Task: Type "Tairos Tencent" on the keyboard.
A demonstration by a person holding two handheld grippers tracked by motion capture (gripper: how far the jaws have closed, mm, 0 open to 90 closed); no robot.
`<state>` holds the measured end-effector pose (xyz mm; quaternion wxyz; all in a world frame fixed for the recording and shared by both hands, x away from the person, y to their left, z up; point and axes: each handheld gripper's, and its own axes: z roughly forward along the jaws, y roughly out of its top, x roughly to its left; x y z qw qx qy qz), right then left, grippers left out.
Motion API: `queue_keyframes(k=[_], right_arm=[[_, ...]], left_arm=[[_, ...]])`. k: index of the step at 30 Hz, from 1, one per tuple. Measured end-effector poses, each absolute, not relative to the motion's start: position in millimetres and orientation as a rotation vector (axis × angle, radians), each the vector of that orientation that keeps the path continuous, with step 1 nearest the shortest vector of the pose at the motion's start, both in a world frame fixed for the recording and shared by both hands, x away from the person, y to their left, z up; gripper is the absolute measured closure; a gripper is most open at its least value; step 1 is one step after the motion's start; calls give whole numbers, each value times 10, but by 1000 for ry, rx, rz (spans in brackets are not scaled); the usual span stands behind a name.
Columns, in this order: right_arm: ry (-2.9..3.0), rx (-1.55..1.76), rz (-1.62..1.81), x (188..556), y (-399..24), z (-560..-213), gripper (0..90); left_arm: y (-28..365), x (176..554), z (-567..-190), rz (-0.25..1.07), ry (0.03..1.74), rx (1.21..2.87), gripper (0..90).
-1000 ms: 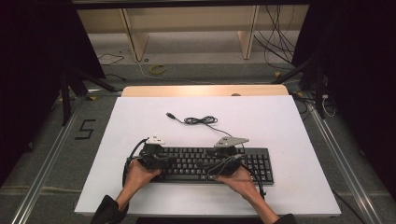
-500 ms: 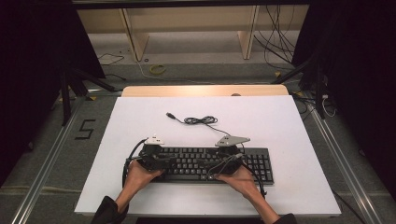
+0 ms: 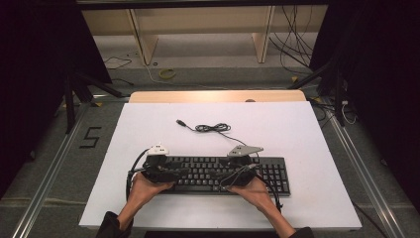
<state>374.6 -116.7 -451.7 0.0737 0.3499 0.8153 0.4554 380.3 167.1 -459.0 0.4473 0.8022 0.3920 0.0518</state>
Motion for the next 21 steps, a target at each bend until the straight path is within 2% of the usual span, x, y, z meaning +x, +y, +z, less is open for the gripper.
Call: queue_keyframes(k=[6, 21], right_arm=[[2440, 1053, 1376, 3767, -1174, -4513, 381], [2442, 1043, 1362, 3799, -1147, -4481, 448]], left_arm=[[1730, 3752, -4557, 141, 962, 1943, 416], [1843, 3687, -4537, 156, 967, 1874, 358]])
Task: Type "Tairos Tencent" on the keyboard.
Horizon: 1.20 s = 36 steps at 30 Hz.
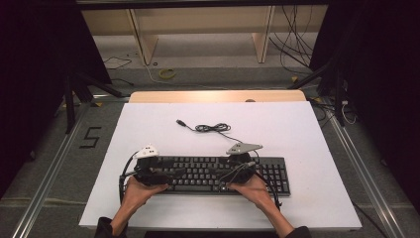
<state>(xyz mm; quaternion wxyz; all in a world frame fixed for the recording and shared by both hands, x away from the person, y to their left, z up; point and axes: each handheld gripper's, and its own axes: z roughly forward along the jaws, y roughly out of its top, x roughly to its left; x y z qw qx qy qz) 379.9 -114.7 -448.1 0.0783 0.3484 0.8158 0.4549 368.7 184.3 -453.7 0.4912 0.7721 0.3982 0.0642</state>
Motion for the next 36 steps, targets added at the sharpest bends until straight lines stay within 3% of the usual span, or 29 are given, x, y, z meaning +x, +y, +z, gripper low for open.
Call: queue_keyframes(k=[7, 25, 36], right_arm=[[2458, 1047, 1335, 3824, -1119, -4472, 534], [2523, 1054, 1221, 3918, -1033, -4593, 877], [2548, 1056, 1171, 3949, -963, -4670, 900]], left_arm=[[1889, 3660, -4540, 154, 972, 1849, 357], [1987, 3588, -4574, 154, 971, 1813, 322], [2027, 3566, -4598, 167, 972, 1807, 302]])
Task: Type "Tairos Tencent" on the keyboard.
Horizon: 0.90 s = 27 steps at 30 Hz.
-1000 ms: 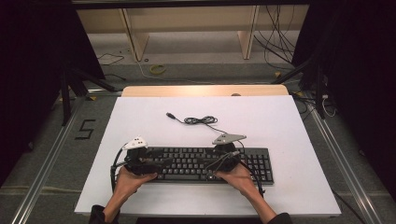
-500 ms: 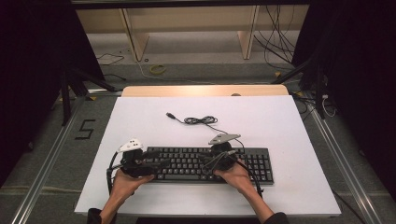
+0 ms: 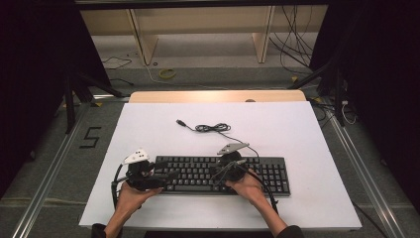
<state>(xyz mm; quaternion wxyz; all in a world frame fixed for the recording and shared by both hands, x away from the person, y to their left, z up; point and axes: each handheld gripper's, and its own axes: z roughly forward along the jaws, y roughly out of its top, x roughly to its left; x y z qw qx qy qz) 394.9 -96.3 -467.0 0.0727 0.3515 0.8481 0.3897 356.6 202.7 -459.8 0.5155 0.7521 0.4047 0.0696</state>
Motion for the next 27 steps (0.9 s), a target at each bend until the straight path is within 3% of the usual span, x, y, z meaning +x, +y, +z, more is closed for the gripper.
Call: queue_keyframes(k=[27], right_arm=[[2551, 1069, 1107, 3974, -910, -4718, 900]], left_arm=[[2104, 3548, -4617, 180, 994, 1806, 306]])
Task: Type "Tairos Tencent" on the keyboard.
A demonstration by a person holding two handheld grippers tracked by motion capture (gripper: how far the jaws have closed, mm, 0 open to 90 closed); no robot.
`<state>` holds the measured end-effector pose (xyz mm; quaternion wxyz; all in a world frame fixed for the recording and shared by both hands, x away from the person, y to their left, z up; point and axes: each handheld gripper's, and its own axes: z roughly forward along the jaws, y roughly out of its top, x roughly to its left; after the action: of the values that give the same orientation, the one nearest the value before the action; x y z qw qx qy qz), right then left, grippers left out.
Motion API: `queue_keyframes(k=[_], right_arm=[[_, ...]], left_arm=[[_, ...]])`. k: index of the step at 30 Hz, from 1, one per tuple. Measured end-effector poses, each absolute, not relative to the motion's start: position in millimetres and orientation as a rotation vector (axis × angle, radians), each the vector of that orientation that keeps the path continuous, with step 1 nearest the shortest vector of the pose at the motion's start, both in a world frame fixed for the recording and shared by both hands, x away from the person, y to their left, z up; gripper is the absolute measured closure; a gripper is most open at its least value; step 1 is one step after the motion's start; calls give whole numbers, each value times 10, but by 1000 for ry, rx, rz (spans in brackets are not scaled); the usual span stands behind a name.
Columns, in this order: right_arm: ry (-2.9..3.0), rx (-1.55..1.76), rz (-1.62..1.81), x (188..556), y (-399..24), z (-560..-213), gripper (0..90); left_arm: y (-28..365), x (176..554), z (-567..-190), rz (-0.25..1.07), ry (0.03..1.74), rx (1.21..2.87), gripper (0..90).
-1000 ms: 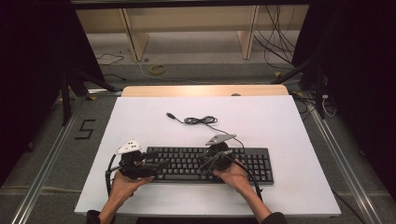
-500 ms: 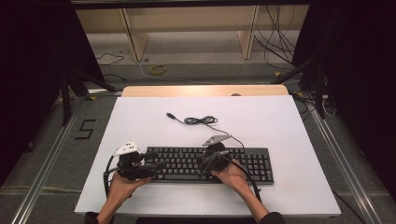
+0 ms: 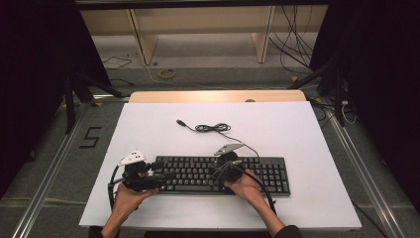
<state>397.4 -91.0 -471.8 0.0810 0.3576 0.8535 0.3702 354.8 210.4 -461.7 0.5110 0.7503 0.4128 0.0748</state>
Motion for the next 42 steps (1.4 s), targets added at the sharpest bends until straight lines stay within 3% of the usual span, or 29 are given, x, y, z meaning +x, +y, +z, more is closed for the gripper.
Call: queue_keyframes(k=[5, 11, 14, 18, 35, 42], right_arm=[[2501, 1092, 1194, 3955, -1006, -4619, 842], [2473, 1087, 1278, 3904, -1081, -4529, 667], [2466, 1096, 1295, 3893, -1095, -4511, 560], [2466, 1107, 1302, 3881, -1101, -4502, 493], [2426, 1074, 1385, 3781, -1162, -4393, 407], [2429, 1052, 1398, 3746, -1162, -4384, 389]], left_arm=[[2102, 3562, -4639, 170, 1000, 1816, 329], [2086, 3570, -4661, 169, 1000, 1846, 354], [2072, 3565, -4660, 168, 984, 1866, 414], [2075, 3570, -4659, 161, 993, 1874, 432], [2076, 3581, -4640, 164, 1013, 1905, 544], [2074, 3590, -4626, 167, 1028, 1935, 668]])
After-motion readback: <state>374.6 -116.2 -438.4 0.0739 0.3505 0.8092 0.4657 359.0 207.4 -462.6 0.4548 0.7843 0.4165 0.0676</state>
